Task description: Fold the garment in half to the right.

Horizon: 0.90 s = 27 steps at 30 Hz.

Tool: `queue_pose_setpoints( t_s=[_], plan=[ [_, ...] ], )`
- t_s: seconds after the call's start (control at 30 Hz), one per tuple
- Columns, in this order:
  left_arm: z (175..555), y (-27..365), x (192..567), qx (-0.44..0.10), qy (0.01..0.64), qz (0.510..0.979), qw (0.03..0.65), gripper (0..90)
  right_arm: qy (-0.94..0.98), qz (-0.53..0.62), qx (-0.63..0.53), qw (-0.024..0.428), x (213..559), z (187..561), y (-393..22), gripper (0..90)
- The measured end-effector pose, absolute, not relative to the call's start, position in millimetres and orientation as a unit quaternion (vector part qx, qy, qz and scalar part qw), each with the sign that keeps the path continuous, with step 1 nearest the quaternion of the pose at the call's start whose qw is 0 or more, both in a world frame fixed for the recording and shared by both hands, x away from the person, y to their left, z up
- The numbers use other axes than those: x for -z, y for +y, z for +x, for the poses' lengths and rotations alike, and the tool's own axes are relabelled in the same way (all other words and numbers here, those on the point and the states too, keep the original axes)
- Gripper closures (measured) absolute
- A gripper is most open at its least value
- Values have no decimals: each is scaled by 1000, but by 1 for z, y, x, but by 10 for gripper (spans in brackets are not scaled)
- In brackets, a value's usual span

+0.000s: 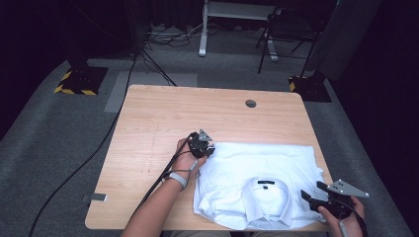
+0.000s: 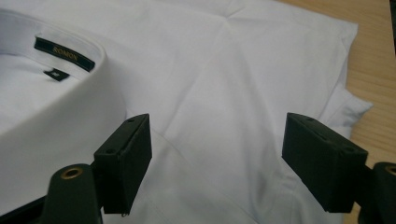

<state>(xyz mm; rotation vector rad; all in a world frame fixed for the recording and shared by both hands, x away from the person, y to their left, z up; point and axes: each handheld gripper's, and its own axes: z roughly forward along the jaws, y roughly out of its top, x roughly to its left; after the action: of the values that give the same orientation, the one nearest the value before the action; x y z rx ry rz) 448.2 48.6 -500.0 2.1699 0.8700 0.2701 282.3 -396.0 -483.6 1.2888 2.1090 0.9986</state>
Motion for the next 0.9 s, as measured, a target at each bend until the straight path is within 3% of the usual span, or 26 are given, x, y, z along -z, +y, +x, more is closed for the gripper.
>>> queue_pose_setpoints(
  t_s=[0.33,0.9],
  plan=[
    [448,52,502,-105,330,851,394,856,762,469,-377,239,450,284,-371,245],
    [448,51,502,-111,323,854,393,855,770,436,-401,236,421,288,-311,245]
  ],
)
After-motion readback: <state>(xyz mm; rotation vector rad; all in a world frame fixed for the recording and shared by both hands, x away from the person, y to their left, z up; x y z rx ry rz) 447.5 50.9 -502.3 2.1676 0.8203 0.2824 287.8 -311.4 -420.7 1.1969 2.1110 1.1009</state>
